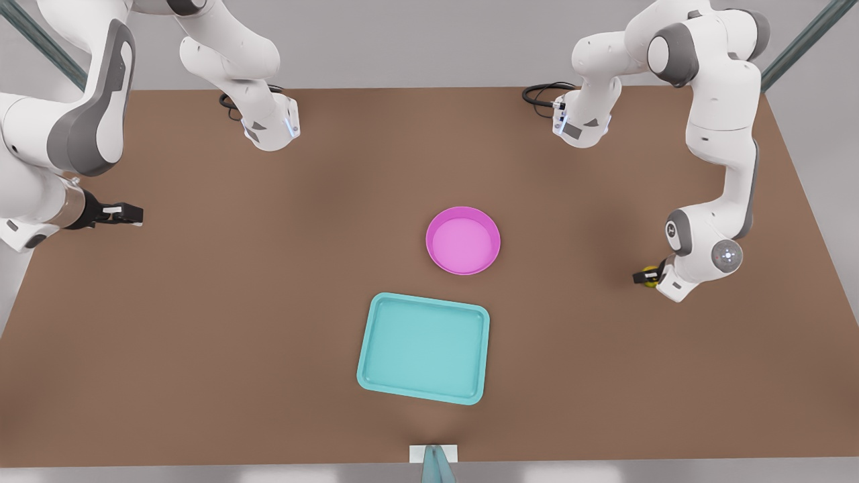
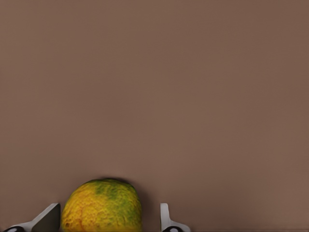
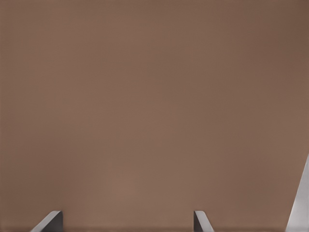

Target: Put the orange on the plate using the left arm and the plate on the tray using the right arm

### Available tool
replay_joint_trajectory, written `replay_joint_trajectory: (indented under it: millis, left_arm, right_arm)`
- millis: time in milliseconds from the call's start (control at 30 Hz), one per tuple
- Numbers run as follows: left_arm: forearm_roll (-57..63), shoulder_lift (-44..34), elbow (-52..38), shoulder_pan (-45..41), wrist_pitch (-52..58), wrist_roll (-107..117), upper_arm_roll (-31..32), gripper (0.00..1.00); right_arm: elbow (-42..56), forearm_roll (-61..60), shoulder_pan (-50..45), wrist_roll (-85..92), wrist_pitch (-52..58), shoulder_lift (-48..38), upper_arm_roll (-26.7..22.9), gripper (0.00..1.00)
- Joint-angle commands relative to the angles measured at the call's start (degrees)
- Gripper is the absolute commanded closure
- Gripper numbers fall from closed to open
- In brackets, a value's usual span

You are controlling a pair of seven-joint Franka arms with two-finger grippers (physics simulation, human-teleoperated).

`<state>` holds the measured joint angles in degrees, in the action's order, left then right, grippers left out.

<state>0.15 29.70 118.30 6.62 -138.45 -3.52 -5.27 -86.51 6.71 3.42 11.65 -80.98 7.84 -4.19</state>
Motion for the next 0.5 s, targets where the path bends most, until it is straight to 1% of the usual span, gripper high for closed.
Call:
replay_joint_trajectory:
  millis: [0, 67, 100, 133, 200, 233, 333, 367, 400, 433, 467]
  left_arm:
    - [0.02, 0.18, 0.0, 0.06, -0.42, 0.09, 0.0, 0.0]
    - [0.02, 0.44, -0.09, 0.06, -0.69, 0.09, 0.0, 0.0]
    - [0.02, 0.53, -0.09, 0.06, -0.77, 0.09, 0.0, 0.18]
    - [0.02, 0.53, -0.09, 0.06, -0.77, 0.09, 0.0, 0.2]
    - [0.02, 0.62, -0.09, 0.06, -0.77, 0.09, 0.0, 0.2]
    - [0.02, 0.62, -0.09, 0.06, -0.77, 0.09, 0.0, 0.25]
    - [0.02, 0.53, -0.09, -0.03, -0.69, 0.17, 0.0, 0.25]
    - [0.02, 0.53, 0.0, -0.03, -0.6, 0.18, 0.0, 0.27]
    - [0.02, 0.36, 0.0, -0.03, -0.16, 0.61, 0.0, 0.33]
    - [0.02, -0.7, 0.0, -0.56, 1.24, 1.32, 0.0, 0.33]
    - [0.02, -3.68, 0.09, -3.63, 4.49, 2.37, 0.0, 0.32]
  right_arm:
    - [0.03, -0.03, 0.0, 0.39, 0.12, -0.02, -0.02, 0.0]
    - [0.03, -0.03, 0.09, 0.39, 0.12, 0.07, -0.02, 0.0]
    - [0.03, -0.03, 0.09, 0.39, 0.12, 0.07, -0.02, 0.0]
    - [0.03, -0.03, 0.09, 0.39, 0.12, 0.25, -0.02, 0.0]
    - [0.03, -0.03, 0.09, 0.39, 0.12, 0.25, -0.02, 0.0]
    - [0.03, -0.03, 0.09, 0.39, 0.12, 0.25, -0.02, 0.0]
    - [0.03, -0.03, 0.18, 0.48, 0.12, 0.25, -0.02, 0.0]
    - [0.11, -0.03, 0.27, 0.48, 0.12, 0.25, -0.02, 0.0]
    - [0.11, -0.03, 0.35, 0.48, 0.12, 0.25, -0.02, 0.0]
    - [0.11, -0.03, 0.35, 0.48, 0.12, 0.25, -0.02, 0.0]
    - [0.11, -0.03, 0.35, 0.48, 0.12, 0.25, -0.02, 0.0]
